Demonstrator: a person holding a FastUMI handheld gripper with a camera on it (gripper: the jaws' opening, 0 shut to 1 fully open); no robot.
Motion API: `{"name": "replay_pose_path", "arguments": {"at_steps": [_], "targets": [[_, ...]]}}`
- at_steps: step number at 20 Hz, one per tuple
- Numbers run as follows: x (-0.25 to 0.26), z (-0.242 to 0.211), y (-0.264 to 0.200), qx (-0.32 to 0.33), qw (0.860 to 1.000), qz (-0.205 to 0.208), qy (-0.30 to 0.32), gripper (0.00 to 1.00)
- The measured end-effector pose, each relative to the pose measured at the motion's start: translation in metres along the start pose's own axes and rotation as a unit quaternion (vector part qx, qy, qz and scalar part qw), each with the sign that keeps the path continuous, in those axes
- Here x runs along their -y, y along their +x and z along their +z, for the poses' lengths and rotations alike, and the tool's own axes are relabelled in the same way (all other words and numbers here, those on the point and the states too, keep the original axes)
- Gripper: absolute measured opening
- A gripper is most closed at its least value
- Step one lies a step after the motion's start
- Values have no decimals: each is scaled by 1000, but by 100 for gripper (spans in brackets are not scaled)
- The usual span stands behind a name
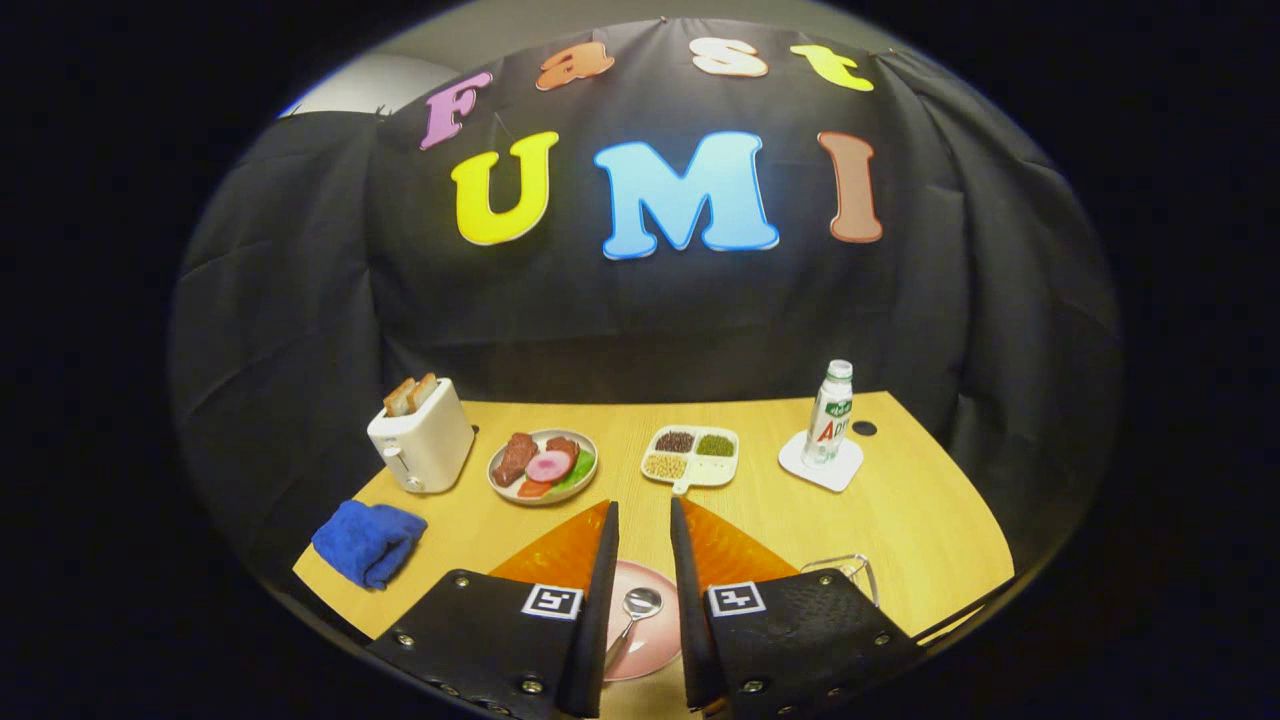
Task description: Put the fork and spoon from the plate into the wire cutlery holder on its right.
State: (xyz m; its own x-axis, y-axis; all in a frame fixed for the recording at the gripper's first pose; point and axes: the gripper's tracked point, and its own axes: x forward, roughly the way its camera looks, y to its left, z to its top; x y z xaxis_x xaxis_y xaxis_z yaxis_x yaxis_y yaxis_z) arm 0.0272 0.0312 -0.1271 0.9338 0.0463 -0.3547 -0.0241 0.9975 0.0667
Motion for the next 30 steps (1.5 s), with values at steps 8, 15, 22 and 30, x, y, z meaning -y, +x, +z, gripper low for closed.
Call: {"name": "replay_pose_path", "arguments": {"at_steps": [8,15,22,30], "targets": [[-10,-104,34,-154,986,-5,64,31],[-22,-177,47,-268,961,-11,73,47],[-30,-214,49,-329,942,-13,70,47],[-30,-234,55,-359,930,-22,74,19]]}}
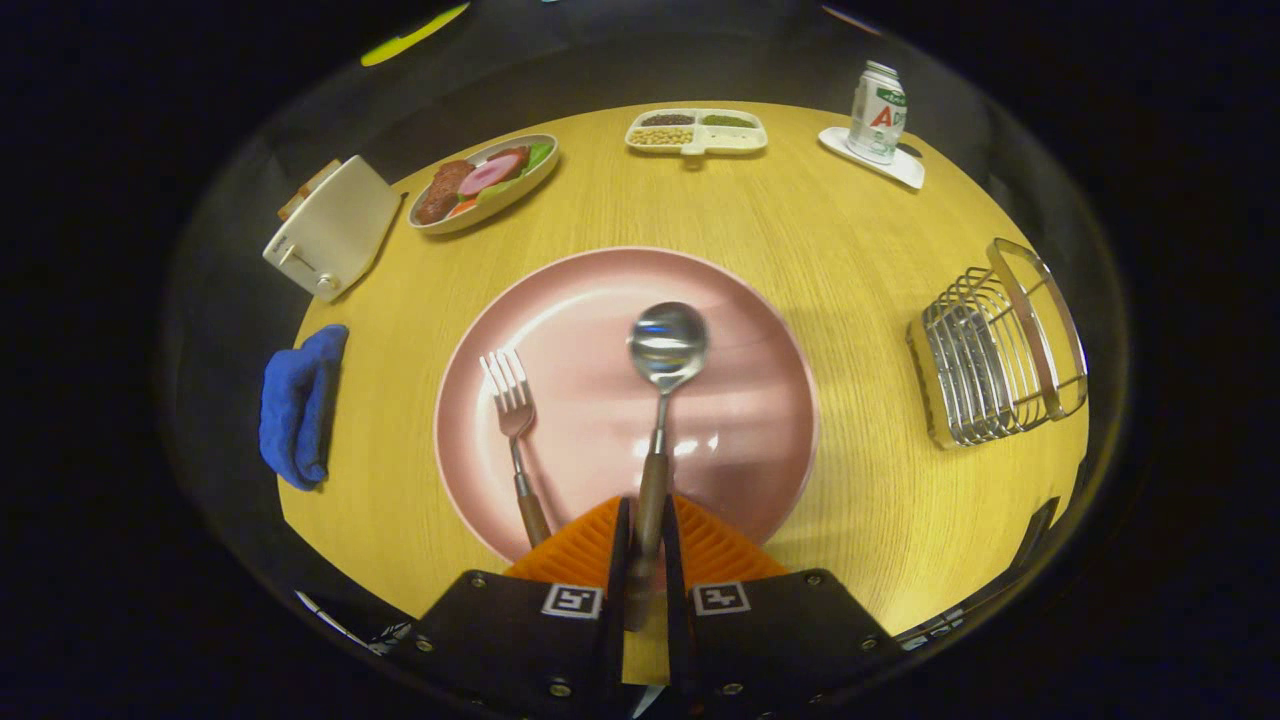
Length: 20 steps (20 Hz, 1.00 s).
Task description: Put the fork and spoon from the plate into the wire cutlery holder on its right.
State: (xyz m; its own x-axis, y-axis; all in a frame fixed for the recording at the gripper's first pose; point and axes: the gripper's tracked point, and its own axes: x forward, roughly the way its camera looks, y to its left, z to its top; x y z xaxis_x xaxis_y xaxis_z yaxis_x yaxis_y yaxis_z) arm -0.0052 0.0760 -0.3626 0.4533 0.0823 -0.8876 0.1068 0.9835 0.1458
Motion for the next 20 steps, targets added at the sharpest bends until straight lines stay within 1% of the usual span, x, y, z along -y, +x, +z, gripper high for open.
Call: {"name": "replay_pose_path", "arguments": {"at_steps": [1,2,3,4,9,12,17,20], "targets": [[-3,-3,-8,-7,1000,5,2,18],[1,7,-11,-3,1000,3,7,18],[0,-4,-4,-11,1000,3,6,7],[0,-2,-9,-12,1000,10,5,6],[-2,10,-18,3,1000,21,12,6],[-4,20,-35,11,999,38,12,6],[17,43,-64,22,999,45,-4,6],[34,55,-88,39,998,43,-34,6]]}}
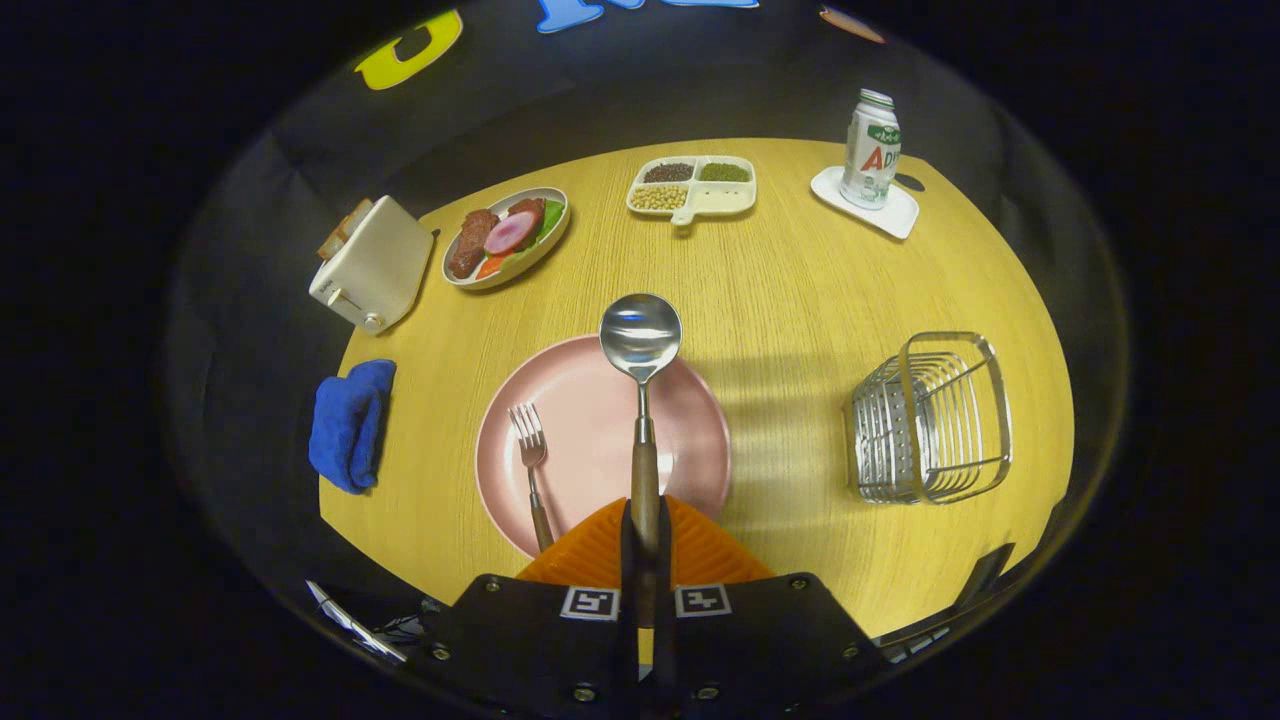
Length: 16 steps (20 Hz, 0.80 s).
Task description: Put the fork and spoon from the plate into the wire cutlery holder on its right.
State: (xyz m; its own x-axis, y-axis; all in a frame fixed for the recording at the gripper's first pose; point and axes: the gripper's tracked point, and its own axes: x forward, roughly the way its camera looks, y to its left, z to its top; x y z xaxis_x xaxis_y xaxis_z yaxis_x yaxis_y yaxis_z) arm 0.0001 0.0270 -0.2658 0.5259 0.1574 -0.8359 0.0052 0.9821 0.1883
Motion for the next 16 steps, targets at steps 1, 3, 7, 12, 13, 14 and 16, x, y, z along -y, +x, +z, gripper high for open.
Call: {"name": "replay_pose_path", "arguments": {"at_steps": [1,3,7,12,13,14,16], "targets": [[5,3,-9,4,1000,0,-6,6],[21,7,-26,7,1000,-6,-21,6],[63,13,-56,4,998,-28,-51,6],[113,10,-83,-22,993,-62,-93,6],[121,9,-86,-29,992,-68,-99,6],[128,8,-88,-39,991,-73,-104,6],[140,7,-91,-56,989,-79,-110,6]]}}
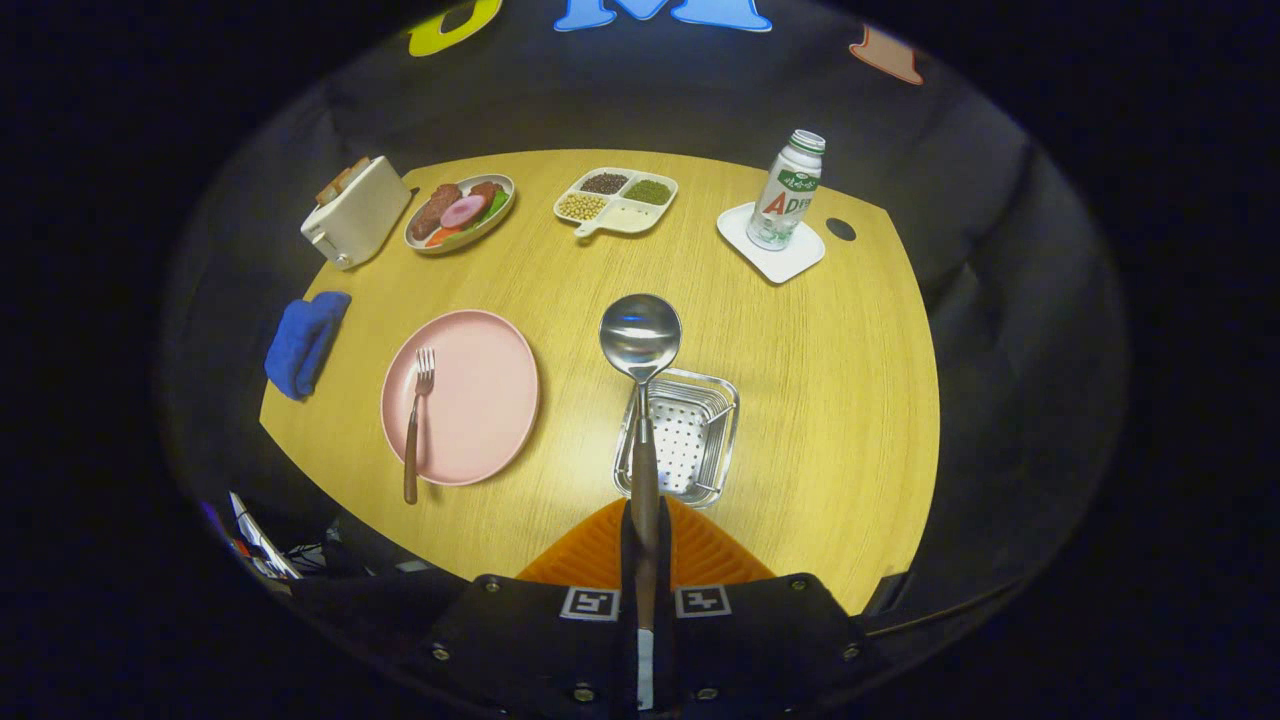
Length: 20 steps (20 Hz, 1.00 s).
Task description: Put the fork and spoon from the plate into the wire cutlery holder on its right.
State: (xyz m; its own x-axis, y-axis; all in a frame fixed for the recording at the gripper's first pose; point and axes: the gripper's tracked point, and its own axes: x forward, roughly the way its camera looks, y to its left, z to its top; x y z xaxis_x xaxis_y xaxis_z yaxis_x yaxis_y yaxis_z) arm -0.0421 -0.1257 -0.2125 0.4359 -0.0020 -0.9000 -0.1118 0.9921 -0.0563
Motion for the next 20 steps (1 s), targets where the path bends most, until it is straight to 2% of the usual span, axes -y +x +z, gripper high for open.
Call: {"name": "replay_pose_path", "arguments": {"at_steps": [9,17,20], "targets": [[26,-22,1,-91,994,-7,-58,6],[44,-35,10,-175,977,-15,-117,6],[52,-23,12,-198,971,-12,-133,6]]}}
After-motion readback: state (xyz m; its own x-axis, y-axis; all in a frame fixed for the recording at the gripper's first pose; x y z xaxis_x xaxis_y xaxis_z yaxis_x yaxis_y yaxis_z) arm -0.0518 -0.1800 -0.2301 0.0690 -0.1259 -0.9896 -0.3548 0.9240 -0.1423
